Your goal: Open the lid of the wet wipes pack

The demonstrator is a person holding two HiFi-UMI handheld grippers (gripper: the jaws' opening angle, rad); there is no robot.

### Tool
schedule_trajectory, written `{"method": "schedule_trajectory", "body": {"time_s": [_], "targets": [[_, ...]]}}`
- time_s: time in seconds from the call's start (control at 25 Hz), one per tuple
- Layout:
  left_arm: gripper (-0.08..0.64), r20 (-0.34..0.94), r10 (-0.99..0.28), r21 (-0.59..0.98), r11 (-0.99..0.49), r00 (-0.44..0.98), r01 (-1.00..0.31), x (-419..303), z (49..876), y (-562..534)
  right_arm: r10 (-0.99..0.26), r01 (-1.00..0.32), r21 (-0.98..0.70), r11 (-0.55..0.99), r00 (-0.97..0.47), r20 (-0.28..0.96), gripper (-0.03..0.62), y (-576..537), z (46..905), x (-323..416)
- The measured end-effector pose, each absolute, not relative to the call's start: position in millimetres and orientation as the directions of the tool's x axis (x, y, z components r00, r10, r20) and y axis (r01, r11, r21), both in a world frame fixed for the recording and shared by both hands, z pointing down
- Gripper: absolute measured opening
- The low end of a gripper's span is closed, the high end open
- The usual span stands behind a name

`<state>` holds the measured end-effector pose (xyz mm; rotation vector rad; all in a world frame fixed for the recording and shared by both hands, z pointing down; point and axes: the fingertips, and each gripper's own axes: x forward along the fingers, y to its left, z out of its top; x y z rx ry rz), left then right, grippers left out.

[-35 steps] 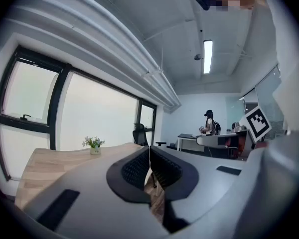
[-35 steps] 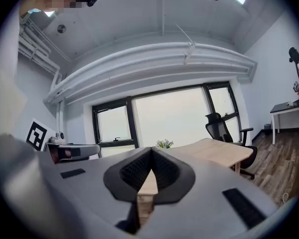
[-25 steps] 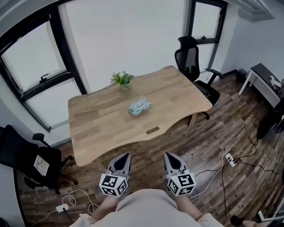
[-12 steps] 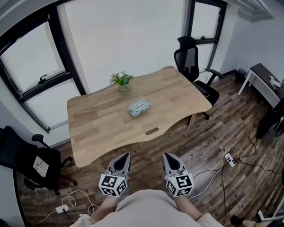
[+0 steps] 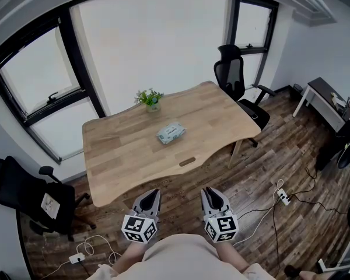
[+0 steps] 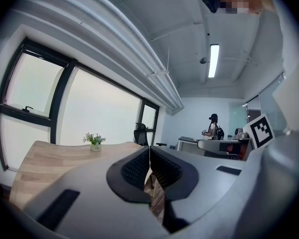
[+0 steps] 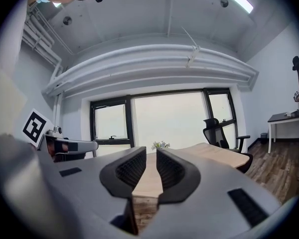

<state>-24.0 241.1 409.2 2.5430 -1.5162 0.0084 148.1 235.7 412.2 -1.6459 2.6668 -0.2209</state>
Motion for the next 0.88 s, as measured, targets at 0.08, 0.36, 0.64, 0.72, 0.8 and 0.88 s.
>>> {"method": "schedule_trajectory", "body": {"time_s": [0.08,0.36,0.64,0.72,0.8,0.88], "targets": [[0.021,0.097,-0.873,0.145,-0.462,0.477,-0.875,-24.3,410.2,242.8,-0.891,-0.891,-0.118,0.439,-0.448,0.068,0.111,236.7,412.2,149.1],[0.021,0.093,-0.872,0.139,-0.467,0.481,-0.873,-25.5,408.9,243.0,-0.893,-0.889,-0.123,0.440,-0.448,0.046,0.238,236.6,408.4,149.2],[0.021,0.093,-0.868,0.134,-0.475,0.488,-0.870,-19.7,410.1,244.1,-0.895,-0.887,-0.156,0.434,-0.444,0.036,0.333,238.6,412.4,154.3],[0.021,0.091,-0.868,0.125,-0.475,0.487,-0.871,-18.4,411.8,243.8,-0.898,-0.891,-0.154,0.428,-0.438,0.038,0.353,238.6,413.5,156.6],[0.021,0.096,-0.871,0.119,-0.471,0.483,-0.874,-17.1,414.9,243.1,-0.900,-0.893,-0.153,0.423,-0.434,0.042,0.381,237.7,414.5,159.4],[0.021,0.098,-0.873,0.116,-0.467,0.478,-0.876,-14.1,416.1,243.3,-0.900,-0.894,-0.151,0.422,-0.433,0.047,0.394,236.9,415.6,163.4]]}}
